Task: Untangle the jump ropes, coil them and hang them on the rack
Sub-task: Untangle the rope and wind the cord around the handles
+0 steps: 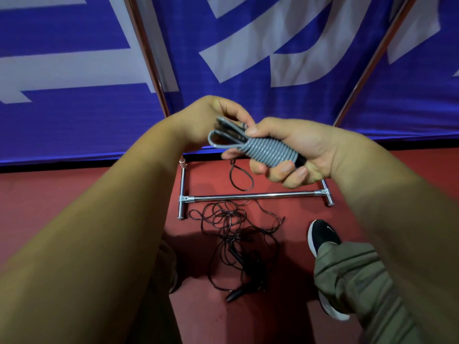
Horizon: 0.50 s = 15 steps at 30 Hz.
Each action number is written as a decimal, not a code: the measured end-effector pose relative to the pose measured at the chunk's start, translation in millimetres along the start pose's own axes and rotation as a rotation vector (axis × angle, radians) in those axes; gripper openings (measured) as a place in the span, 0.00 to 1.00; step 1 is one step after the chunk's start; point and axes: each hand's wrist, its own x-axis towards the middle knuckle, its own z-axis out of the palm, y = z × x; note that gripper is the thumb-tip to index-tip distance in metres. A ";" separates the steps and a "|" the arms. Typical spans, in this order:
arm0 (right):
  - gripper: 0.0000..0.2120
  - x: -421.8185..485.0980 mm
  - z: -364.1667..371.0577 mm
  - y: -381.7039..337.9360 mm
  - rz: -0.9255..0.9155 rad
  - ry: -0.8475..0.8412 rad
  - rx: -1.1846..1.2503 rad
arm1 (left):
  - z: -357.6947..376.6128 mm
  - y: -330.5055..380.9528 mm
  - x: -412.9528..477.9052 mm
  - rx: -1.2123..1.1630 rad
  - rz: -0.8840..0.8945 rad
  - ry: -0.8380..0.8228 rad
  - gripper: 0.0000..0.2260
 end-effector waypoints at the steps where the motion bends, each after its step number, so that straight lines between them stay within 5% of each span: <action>1: 0.22 0.0 -0.5 0.7 0.035 -0.022 -0.026 | -0.3 1.5 0.2 -0.026 -0.006 -0.015 0.10; 8: 0.15 5.6 -4.8 6.6 0.173 -0.011 -0.161 | 3.6 12.3 2.1 0.027 0.032 -0.003 0.10; 15: 0.13 36.3 -12.4 14.2 -0.091 0.616 -0.180 | -0.2 16.6 11.0 0.433 0.100 0.135 0.12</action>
